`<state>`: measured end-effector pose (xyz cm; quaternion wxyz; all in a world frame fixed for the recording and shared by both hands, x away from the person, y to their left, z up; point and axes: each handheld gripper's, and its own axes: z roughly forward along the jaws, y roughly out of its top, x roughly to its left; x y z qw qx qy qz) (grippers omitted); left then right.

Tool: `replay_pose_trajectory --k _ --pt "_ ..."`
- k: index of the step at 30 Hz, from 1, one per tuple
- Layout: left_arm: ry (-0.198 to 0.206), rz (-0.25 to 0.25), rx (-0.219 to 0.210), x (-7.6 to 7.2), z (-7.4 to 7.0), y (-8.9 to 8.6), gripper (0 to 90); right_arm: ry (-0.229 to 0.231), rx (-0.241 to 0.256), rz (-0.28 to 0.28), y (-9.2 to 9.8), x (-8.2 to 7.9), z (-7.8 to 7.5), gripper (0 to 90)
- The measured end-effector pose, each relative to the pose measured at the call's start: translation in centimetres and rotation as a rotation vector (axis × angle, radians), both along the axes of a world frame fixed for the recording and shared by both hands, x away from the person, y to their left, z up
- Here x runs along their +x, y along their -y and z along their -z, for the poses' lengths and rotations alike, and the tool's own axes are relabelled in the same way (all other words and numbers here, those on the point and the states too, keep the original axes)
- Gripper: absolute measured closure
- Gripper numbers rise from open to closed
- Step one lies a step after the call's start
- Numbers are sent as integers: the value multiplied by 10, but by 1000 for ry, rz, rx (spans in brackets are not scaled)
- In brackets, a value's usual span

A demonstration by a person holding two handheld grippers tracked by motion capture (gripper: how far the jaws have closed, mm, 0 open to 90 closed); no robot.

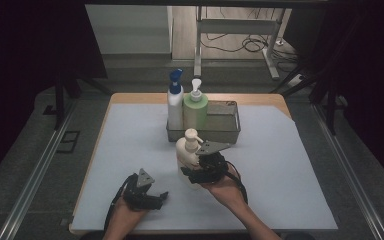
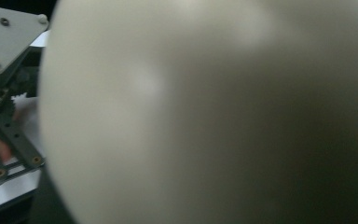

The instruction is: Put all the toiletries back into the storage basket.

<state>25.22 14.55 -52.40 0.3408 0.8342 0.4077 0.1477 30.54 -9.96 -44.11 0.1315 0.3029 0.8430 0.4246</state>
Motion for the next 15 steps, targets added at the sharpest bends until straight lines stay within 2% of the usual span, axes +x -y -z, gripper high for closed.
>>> replay_pose_trajectory --k 5,7,11,15 --pt "0 0 0 0 0 0 120 6 -21 -5 2 0 -2 343" --pt "0 0 0 0 0 0 121 0 -35 -34 3 1 -3 349" --pt "0 0 0 0 0 0 120 -8 -49 -57 4 3 -5 356" --pt "-1 0 0 0 0 0 120 -20 -55 -62 6 3 -7 359"
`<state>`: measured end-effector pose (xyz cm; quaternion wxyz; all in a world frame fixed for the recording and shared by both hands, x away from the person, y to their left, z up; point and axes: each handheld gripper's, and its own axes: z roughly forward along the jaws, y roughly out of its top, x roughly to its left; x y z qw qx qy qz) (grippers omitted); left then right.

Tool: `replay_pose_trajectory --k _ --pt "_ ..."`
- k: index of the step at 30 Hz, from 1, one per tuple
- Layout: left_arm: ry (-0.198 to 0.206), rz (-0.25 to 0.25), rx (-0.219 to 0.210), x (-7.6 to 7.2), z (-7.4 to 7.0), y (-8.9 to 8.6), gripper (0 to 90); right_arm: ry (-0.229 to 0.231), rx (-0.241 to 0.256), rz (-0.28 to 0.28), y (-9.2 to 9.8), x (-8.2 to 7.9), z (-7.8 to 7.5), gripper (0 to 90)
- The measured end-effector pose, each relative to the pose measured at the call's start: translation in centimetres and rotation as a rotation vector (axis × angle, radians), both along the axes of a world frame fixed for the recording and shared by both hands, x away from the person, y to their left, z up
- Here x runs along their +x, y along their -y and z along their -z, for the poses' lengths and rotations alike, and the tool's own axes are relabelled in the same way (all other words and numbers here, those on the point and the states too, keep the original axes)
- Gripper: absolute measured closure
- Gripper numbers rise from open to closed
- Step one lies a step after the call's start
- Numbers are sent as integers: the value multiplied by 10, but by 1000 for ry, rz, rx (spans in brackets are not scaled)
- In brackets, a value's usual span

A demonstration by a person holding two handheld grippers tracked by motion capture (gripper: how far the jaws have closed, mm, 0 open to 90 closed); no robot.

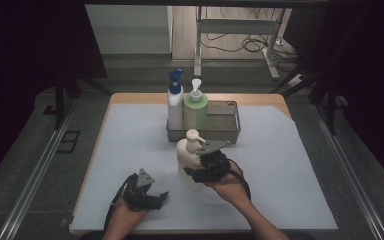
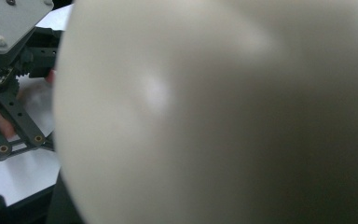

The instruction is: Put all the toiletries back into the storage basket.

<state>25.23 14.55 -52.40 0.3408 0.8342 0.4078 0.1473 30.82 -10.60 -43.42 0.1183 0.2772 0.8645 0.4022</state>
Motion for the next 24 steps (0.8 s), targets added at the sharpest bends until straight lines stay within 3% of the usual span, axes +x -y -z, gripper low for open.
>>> replay_pose_trajectory --k 14,24 --pt "-1 0 0 0 0 0 120 -32 11 15 23 1 -18 363" --pt "-2 1 2 0 0 0 120 -14 18 53 46 7 -37 365"
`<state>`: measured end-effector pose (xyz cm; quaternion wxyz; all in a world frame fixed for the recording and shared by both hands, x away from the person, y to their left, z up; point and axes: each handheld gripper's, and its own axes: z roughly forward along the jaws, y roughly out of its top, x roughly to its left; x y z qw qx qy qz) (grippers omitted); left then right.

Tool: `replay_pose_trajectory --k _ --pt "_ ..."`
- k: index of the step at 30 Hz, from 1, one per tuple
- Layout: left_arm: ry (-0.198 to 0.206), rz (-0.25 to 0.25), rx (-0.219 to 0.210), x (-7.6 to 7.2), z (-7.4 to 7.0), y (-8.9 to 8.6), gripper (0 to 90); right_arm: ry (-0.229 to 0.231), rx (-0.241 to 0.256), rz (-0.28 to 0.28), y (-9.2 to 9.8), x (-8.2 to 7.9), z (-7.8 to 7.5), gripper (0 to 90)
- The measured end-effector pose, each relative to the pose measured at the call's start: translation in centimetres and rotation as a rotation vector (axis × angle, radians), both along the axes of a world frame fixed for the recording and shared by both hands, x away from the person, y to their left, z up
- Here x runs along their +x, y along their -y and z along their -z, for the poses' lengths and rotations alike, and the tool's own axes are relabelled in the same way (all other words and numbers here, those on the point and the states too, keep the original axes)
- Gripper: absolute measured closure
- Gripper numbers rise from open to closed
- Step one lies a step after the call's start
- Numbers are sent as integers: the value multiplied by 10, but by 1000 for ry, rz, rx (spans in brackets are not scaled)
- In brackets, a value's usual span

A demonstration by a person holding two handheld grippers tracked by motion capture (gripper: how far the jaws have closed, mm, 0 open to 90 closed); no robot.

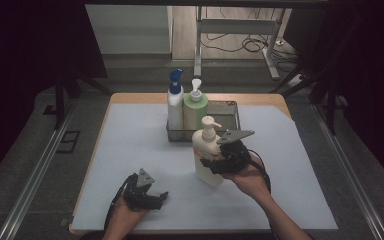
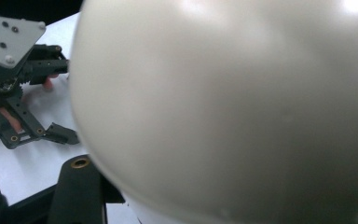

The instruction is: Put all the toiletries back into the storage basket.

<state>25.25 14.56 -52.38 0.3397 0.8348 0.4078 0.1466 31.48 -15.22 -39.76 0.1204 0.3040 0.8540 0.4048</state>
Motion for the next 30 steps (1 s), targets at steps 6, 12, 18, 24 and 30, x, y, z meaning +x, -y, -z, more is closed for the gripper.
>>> replay_pose_trajectory --k 6,12,18,24,30 --pt "1 0 -1 0 0 0 120 11 7 29 12 4 -10 365" --pt "1 0 -1 0 0 0 120 17 11 49 21 9 -21 365" --pt "0 0 -1 0 0 0 121 31 6 90 31 15 -33 365" --pt "0 0 -1 0 0 0 121 44 7 139 41 23 -41 366" --pt "1 0 0 0 0 0 121 49 16 181 50 35 -45 366"
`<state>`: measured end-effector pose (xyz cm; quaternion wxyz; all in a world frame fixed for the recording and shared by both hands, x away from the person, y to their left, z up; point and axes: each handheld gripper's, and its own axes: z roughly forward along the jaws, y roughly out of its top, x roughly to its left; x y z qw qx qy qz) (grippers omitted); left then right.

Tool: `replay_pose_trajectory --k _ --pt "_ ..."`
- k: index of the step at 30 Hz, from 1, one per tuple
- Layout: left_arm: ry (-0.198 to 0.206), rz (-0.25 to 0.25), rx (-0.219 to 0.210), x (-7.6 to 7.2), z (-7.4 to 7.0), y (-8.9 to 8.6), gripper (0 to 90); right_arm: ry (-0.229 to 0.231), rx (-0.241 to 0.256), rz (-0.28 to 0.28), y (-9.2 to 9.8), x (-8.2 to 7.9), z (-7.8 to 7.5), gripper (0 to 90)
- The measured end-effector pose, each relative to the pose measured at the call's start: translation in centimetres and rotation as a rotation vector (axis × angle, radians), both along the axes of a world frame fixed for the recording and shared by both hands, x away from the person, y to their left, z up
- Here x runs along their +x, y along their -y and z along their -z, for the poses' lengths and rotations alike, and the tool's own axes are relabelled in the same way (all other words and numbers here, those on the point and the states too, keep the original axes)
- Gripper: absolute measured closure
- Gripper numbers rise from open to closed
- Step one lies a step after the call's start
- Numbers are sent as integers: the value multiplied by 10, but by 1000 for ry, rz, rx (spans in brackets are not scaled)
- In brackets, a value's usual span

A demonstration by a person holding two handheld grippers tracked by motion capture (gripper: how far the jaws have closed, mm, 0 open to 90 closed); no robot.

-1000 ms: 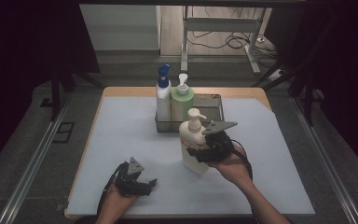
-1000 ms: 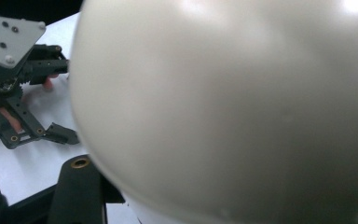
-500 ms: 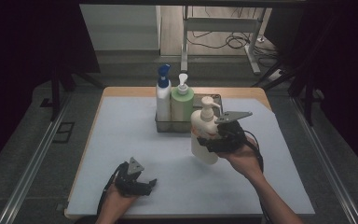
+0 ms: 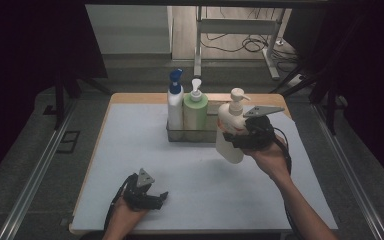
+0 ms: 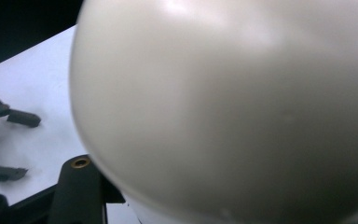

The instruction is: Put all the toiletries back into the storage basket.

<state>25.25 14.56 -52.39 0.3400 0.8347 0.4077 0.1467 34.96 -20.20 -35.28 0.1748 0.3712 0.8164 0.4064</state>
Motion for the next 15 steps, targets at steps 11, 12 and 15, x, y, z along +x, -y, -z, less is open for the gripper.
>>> replay_pose_trajectory --k 11,12,15 --pt "1 0 0 0 0 0 121 31 11 49 3 21 -11 365" --pt "0 1 3 0 0 0 121 33 13 50 3 24 -12 366" --pt "0 0 -1 0 0 0 121 41 13 60 1 30 -13 366"
